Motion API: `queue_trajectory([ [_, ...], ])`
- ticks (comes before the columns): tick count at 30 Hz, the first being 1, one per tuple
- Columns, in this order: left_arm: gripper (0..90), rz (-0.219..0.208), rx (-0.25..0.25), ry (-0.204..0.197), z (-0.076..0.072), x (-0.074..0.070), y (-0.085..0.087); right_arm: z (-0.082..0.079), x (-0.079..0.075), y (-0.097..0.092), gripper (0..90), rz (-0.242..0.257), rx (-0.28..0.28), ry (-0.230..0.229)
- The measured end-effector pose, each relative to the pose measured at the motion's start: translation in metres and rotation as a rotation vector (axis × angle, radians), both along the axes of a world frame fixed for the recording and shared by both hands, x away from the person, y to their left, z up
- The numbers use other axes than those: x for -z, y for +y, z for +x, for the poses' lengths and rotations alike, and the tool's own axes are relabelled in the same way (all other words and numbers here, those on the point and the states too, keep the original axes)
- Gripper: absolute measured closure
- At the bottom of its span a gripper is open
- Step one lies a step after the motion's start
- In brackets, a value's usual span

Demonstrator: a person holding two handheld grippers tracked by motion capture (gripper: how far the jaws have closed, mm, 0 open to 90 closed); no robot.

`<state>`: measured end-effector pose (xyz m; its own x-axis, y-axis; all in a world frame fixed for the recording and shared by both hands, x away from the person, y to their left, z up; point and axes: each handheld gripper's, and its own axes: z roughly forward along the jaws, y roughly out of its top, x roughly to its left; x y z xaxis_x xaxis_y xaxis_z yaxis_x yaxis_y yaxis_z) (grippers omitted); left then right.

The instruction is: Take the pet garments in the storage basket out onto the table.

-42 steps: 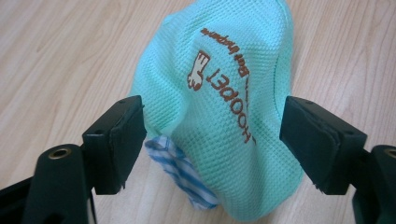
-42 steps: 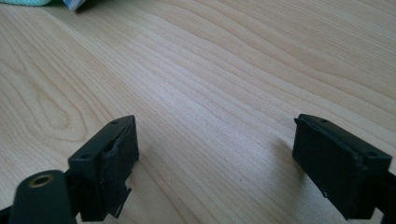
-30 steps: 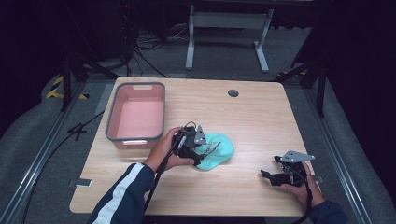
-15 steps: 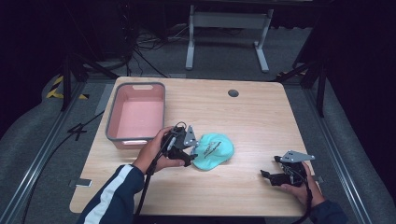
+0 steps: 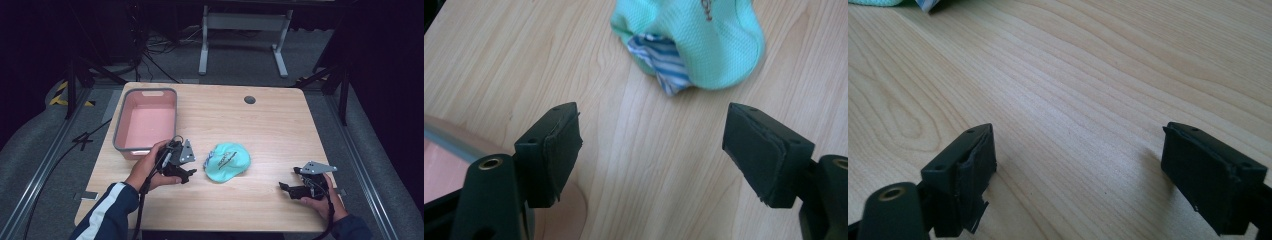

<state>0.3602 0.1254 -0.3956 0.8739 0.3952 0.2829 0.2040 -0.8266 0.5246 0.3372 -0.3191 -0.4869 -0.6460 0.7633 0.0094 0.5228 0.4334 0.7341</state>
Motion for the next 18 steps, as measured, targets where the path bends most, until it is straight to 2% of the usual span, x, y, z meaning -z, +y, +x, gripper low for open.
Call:
queue_trajectory([
  [6, 23.4, 0.008, -0.015, -0.001, -0.004, 0.005, 0.013, 0.000, 0.000, 0.000, 15.0, 0.000, 0.001, 0.000],
  [7, 23.4, -0.003, -0.028, 0.001, -0.006, 0.007, 0.018, 0.000, 0.000, 0.000, 15.0, 0.000, 0.000, 0.000],
  [16, 23.1, 0.027, -0.077, 0.000, -0.013, 0.018, 0.046, 0.000, 0.000, 0.000, 15.0, 0.000, 0.001, 0.000],
  [18, 23.3, 0.039, -0.088, -0.013, -0.016, 0.021, 0.052, 0.000, 0.000, 0.000, 15.0, 0.000, 0.001, 0.000],
])
